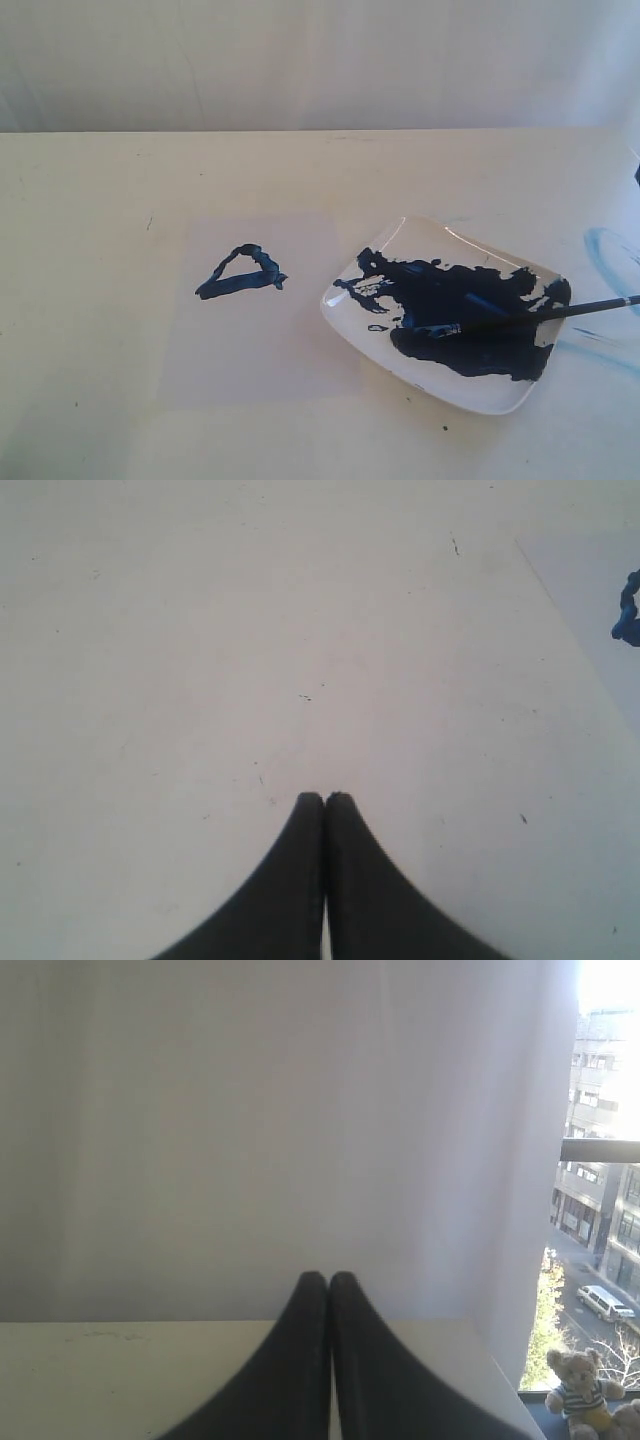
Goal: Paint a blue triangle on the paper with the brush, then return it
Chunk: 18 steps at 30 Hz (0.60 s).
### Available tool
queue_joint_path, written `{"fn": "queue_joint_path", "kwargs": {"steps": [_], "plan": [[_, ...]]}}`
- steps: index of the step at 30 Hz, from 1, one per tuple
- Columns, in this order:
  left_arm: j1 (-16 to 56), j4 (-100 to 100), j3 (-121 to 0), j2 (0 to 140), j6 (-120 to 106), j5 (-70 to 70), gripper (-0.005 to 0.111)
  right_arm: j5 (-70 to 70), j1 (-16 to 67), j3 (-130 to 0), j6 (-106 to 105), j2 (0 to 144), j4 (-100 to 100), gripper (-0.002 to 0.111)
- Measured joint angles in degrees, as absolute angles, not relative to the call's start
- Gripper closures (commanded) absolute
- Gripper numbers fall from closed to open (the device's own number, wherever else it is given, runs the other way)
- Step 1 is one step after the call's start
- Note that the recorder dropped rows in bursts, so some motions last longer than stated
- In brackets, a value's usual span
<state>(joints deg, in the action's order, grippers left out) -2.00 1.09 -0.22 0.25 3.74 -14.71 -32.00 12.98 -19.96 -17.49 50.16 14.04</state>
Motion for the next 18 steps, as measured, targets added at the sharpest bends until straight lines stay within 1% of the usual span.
{"fn": "queue_joint_path", "kwargs": {"steps": [18], "plan": [[-0.78, 1.09, -0.22, 0.25, 3.74, -14.71, 0.107, -31.87, 12.98, -19.96, -17.49, 50.16, 14.04, 0.108]]}}
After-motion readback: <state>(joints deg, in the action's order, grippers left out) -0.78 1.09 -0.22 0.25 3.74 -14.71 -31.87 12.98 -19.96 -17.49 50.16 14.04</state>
